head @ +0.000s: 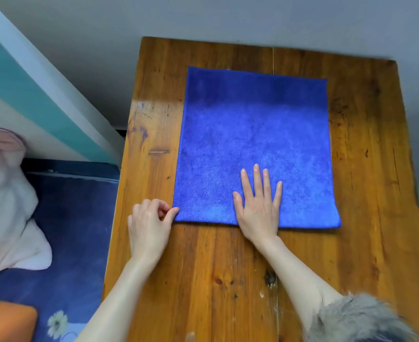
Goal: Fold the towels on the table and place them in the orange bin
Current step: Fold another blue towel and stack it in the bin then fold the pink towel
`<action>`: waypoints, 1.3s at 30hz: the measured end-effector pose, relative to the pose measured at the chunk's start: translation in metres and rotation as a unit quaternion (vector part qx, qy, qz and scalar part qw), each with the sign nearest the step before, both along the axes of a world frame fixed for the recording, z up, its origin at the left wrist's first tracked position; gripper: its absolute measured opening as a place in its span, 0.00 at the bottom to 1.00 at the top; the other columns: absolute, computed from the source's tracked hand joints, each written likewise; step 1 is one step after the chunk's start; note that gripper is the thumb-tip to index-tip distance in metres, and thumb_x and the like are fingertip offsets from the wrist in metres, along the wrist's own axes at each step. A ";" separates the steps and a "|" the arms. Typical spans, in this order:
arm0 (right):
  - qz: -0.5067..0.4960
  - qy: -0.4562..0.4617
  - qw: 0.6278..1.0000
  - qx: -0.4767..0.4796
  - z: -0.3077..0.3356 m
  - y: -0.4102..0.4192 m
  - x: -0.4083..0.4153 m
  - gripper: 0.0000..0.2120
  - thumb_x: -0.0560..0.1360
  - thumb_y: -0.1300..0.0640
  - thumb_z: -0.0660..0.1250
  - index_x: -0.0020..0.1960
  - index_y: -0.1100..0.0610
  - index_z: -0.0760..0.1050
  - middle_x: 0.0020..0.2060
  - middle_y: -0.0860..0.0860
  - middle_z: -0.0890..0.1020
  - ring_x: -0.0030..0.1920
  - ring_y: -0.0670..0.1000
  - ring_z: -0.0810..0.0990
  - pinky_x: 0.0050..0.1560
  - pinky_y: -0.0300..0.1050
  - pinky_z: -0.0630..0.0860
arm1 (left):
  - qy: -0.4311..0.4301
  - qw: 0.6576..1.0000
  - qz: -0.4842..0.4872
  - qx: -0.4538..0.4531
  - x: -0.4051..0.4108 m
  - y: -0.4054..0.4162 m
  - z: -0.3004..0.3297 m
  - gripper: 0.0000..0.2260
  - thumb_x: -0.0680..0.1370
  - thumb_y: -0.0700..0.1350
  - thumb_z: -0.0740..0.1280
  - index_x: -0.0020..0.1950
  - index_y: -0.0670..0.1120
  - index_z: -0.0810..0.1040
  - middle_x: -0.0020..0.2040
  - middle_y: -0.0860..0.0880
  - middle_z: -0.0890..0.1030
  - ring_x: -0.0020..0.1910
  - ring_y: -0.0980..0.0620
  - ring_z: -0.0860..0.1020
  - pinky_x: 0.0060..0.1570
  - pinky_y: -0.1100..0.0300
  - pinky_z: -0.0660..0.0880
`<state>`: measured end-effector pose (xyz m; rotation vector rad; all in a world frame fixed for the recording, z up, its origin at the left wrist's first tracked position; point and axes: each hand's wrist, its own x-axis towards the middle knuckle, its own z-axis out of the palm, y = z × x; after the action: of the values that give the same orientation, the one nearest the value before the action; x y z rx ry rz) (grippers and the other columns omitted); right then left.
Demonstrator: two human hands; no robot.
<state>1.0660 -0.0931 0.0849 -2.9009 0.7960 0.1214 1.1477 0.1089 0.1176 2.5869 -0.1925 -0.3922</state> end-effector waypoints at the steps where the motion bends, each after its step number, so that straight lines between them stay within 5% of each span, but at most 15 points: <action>1: 0.004 0.000 1.000 0.003 0.001 -0.001 0.000 0.27 0.79 0.43 0.47 0.75 0.52 0.57 0.75 0.54 0.60 0.75 0.54 0.54 0.72 0.57 0.42 | -0.013 1.000 -0.012 0.006 -0.001 0.002 0.000 0.06 0.74 0.50 0.69 0.43 0.49 0.76 0.40 0.52 0.74 0.44 0.50 0.70 0.45 0.56 0.65; 10: -0.026 0.051 0.997 0.044 0.012 -0.047 -0.093 0.28 0.79 0.45 0.43 0.76 0.55 0.49 0.76 0.52 0.53 0.76 0.51 0.49 0.73 0.48 0.42 | -0.061 0.994 -0.081 0.039 -0.012 -0.002 0.000 0.04 0.77 0.43 0.65 0.50 0.45 0.75 0.44 0.47 0.77 0.45 0.45 0.74 0.44 0.51 0.68; 14: -0.082 0.068 0.991 0.082 0.022 -0.065 -0.140 0.27 0.78 0.43 0.38 0.74 0.52 0.41 0.75 0.47 0.44 0.75 0.46 0.39 0.74 0.47 0.39 | -0.019 0.999 -0.022 0.036 -0.016 -0.011 0.003 0.04 0.78 0.43 0.63 0.50 0.44 0.74 0.45 0.46 0.78 0.47 0.44 0.74 0.45 0.50 0.67; 16: -0.127 0.046 0.983 0.122 0.029 -0.070 -0.148 0.26 0.81 0.46 0.43 0.75 0.54 0.45 0.76 0.48 0.46 0.75 0.47 0.41 0.74 0.46 0.41 | 0.002 0.999 0.028 0.028 -0.018 -0.013 0.004 0.06 0.78 0.45 0.63 0.49 0.43 0.74 0.45 0.45 0.78 0.48 0.43 0.74 0.47 0.49 0.69; 18: -0.205 -0.043 0.967 0.146 0.034 -0.075 -0.147 0.23 0.81 0.53 0.54 0.74 0.60 0.59 0.75 0.55 0.60 0.75 0.54 0.56 0.73 0.48 0.53 | 0.017 0.997 0.073 0.009 -0.021 -0.014 0.005 0.09 0.78 0.48 0.63 0.48 0.43 0.75 0.44 0.44 0.78 0.47 0.42 0.75 0.46 0.48 0.72; 21: -0.365 -0.146 0.903 0.174 0.041 -0.084 -0.133 0.15 0.78 0.56 0.63 0.60 0.63 0.74 0.55 0.58 0.77 0.57 0.58 0.74 0.59 0.48 0.67 | 0.065 0.989 0.130 0.017 -0.022 -0.015 0.005 0.15 0.77 0.55 0.64 0.46 0.43 0.76 0.44 0.43 0.79 0.48 0.40 0.76 0.46 0.49 0.74; 25: -0.540 -0.103 0.776 0.309 0.038 -0.104 -0.109 0.17 0.74 0.46 0.65 0.41 0.61 0.78 0.41 0.57 0.81 0.44 0.58 0.78 0.47 0.49 0.73 | 0.132 0.972 0.188 0.053 -0.016 -0.024 0.007 0.16 0.73 0.57 0.68 0.46 0.44 0.81 0.50 0.41 0.81 0.52 0.39 0.76 0.50 0.50 0.73; 30: -0.616 -0.154 0.673 0.379 0.037 -0.112 -0.091 0.07 0.72 0.59 0.69 0.45 0.63 0.77 0.30 0.54 0.77 0.32 0.52 0.77 0.29 0.41 0.67 | 0.177 0.952 0.244 0.045 -0.009 -0.035 0.009 0.15 0.72 0.54 0.72 0.49 0.44 0.83 0.52 0.40 0.81 0.53 0.38 0.77 0.52 0.51 0.73; 34: -0.636 -0.176 0.632 0.407 0.041 -0.113 -0.090 0.01 0.72 0.66 0.67 0.42 0.62 0.76 0.29 0.52 0.76 0.29 0.47 0.74 0.27 0.38 0.66 | 0.167 0.953 0.252 0.022 -0.007 -0.036 0.007 0.11 0.72 0.51 0.72 0.38 0.44 0.81 0.42 0.41 0.82 0.49 0.42 0.78 0.52 0.53 0.74; 36: -0.642 -0.182 0.608 0.431 0.044 -0.115 -0.093 0.07 0.73 0.67 0.66 0.37 0.62 0.74 0.30 0.53 0.76 0.29 0.47 0.72 0.28 0.38 0.67 | 0.192 0.935 0.295 -0.047 -0.007 -0.037 0.007 0.11 0.72 0.46 0.73 0.33 0.45 0.76 0.33 0.45 0.80 0.45 0.46 0.79 0.53 0.55 0.74; 39: -0.648 -0.201 0.567 0.467 0.057 -0.112 -0.106 0.06 0.73 0.70 0.66 0.38 0.63 0.73 0.34 0.54 0.76 0.29 0.48 0.71 0.29 0.38 0.69 | 0.248 0.886 0.361 -0.154 -0.017 -0.028 0.012 0.06 0.72 0.40 0.72 0.41 0.41 0.76 0.33 0.46 0.76 0.34 0.50 0.76 0.42 0.59 0.75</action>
<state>0.9600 -0.2050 0.1417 -0.8276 1.7418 -0.2118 1.1302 0.0811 0.1298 1.9703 0.7999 -0.6466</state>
